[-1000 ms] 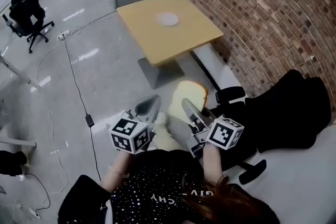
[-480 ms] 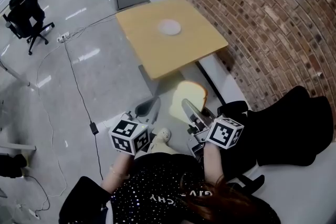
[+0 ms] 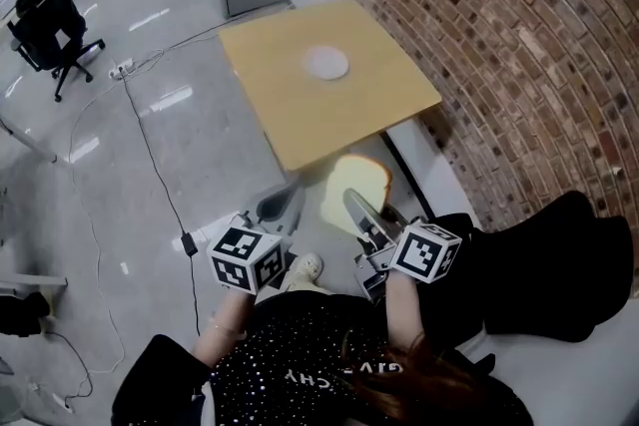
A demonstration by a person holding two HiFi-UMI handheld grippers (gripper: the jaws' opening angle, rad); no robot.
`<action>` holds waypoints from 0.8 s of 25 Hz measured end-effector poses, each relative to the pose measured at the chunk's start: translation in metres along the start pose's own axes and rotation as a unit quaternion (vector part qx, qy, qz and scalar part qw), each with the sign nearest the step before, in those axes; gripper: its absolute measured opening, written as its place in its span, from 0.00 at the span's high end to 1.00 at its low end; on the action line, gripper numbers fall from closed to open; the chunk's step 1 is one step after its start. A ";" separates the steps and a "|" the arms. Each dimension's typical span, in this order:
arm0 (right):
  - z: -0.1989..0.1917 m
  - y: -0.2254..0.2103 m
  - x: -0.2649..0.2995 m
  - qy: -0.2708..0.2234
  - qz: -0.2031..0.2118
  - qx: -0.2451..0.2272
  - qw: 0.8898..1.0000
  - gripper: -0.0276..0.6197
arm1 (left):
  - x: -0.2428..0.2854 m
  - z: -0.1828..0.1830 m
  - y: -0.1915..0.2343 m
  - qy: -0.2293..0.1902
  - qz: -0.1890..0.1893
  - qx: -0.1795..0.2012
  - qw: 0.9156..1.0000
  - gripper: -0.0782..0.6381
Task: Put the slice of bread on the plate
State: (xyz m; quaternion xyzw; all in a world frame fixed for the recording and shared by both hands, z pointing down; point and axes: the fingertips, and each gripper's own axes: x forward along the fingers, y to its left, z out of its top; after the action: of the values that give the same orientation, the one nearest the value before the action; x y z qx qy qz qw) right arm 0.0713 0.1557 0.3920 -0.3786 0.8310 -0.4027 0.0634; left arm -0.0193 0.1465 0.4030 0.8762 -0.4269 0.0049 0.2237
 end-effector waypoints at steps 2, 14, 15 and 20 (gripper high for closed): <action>0.006 -0.004 0.005 0.002 0.000 0.000 1.000 0.81 | 0.007 0.002 0.003 0.000 0.001 -0.002 1.000 0.88; 0.039 -0.037 0.027 0.001 0.002 0.006 1.000 0.81 | 0.057 0.014 0.017 0.002 -0.001 -0.002 1.000 0.88; 0.040 -0.039 0.029 0.001 0.003 0.008 1.000 0.81 | 0.061 0.015 0.019 0.003 -0.001 -0.002 1.000 0.88; 0.047 -0.053 0.038 0.005 0.002 0.015 1.000 0.81 | 0.080 0.017 0.027 0.007 -0.002 -0.003 1.000 0.88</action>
State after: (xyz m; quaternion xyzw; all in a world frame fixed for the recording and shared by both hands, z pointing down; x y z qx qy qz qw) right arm 0.0944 0.0805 0.4062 -0.3737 0.8262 -0.4164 0.0657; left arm 0.0085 0.0657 0.4138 0.8762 -0.4238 0.0098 0.2292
